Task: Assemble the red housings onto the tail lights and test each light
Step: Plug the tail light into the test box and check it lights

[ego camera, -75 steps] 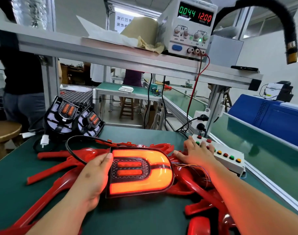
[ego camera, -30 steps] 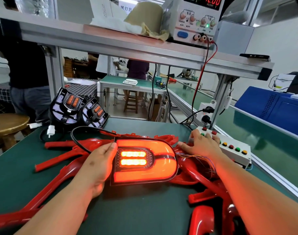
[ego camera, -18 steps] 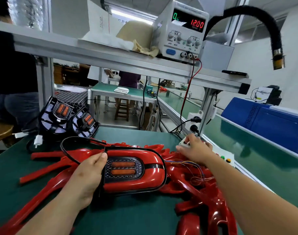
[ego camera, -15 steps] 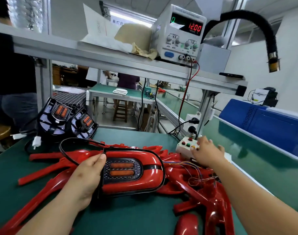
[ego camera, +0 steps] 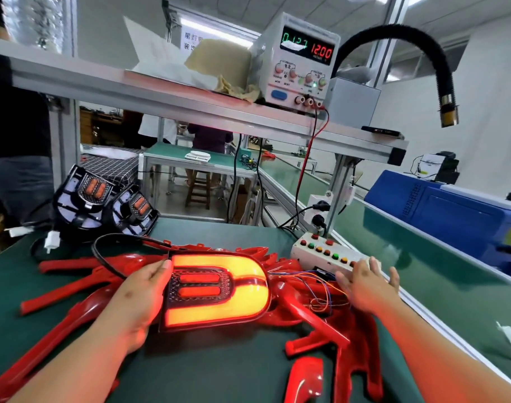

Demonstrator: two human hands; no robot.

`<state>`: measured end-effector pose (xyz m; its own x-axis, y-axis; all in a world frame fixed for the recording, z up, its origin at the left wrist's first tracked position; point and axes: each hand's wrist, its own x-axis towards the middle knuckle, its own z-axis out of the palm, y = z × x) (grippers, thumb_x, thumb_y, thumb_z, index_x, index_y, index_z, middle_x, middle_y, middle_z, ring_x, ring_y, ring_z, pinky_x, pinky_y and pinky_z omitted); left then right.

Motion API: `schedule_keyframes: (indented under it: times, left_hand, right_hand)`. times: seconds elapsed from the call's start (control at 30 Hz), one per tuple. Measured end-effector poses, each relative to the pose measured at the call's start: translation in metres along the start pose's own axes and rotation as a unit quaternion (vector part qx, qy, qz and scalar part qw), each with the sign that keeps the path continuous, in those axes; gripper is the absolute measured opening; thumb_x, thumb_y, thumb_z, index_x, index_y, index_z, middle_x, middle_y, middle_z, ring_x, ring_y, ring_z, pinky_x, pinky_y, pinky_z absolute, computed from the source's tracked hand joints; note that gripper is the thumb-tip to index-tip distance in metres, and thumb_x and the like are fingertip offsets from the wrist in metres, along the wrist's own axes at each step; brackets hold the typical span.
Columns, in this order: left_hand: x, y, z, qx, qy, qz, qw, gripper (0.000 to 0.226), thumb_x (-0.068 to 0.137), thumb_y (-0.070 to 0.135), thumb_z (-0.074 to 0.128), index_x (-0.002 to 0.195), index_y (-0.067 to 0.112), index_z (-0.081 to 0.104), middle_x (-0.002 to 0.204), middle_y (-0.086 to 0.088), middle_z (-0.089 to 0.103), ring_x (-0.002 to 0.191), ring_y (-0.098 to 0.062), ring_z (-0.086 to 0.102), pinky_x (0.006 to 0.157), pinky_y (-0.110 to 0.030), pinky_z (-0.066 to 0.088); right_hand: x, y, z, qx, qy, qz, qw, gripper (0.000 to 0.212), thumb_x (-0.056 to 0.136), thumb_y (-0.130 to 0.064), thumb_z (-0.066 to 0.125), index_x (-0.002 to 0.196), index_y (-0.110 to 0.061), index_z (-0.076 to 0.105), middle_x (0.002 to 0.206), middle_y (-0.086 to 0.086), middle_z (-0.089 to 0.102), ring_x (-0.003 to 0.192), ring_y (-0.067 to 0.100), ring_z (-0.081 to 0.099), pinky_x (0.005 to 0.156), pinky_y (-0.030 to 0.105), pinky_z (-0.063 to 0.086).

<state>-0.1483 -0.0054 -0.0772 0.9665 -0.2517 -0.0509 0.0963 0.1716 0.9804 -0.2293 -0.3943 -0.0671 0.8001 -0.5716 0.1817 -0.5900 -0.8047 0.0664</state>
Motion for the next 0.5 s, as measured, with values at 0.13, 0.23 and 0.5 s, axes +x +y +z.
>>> schedule_keyframes:
  times: [0.13, 0.23, 0.5]
  left_hand:
    - [-0.0003, 0.0002, 0.0003, -0.005, 0.004, -0.001, 1.000, 0.033, 0.106, 0.025, 0.038, 0.108, 0.011, 0.068, 0.098, -0.018, 0.075, 0.096, -0.035, 0.071, 0.098, -0.060, 0.047]
    - [0.0002, -0.0001, 0.0004, -0.005, 0.005, -0.005, 1.000, 0.033, 0.106, 0.026, 0.037, 0.110, 0.011, 0.067, 0.098, -0.018, 0.075, 0.097, -0.036, 0.071, 0.097, -0.060, 0.047]
    - [0.0002, 0.0018, -0.0004, -0.001, -0.003, -0.020, 1.000, 0.035, 0.106, 0.028, 0.036, 0.111, 0.010, 0.066, 0.097, -0.017, 0.075, 0.094, -0.033, 0.072, 0.096, -0.059, 0.049]
  right_hand:
    - [0.0007, -0.0008, 0.0015, 0.001, 0.004, 0.008, 1.000, 0.065, 0.097, -0.061, 0.019, 0.137, -0.014, 0.038, 0.149, 0.002, 0.033, 0.150, 0.016, 0.003, 0.115, 0.055, -0.005]
    - [0.0015, -0.0005, 0.0017, -0.003, 0.003, 0.005, 1.000, 0.064, 0.097, -0.061, 0.020, 0.135, -0.014, 0.041, 0.145, 0.001, 0.036, 0.150, 0.016, 0.006, 0.115, 0.056, -0.002]
    - [-0.0003, 0.0002, 0.0022, 0.003, 0.020, -0.002, 1.000, 0.065, 0.094, -0.066, 0.025, 0.125, -0.011, 0.044, 0.134, 0.003, 0.043, 0.145, 0.019, 0.021, 0.115, 0.054, 0.007]
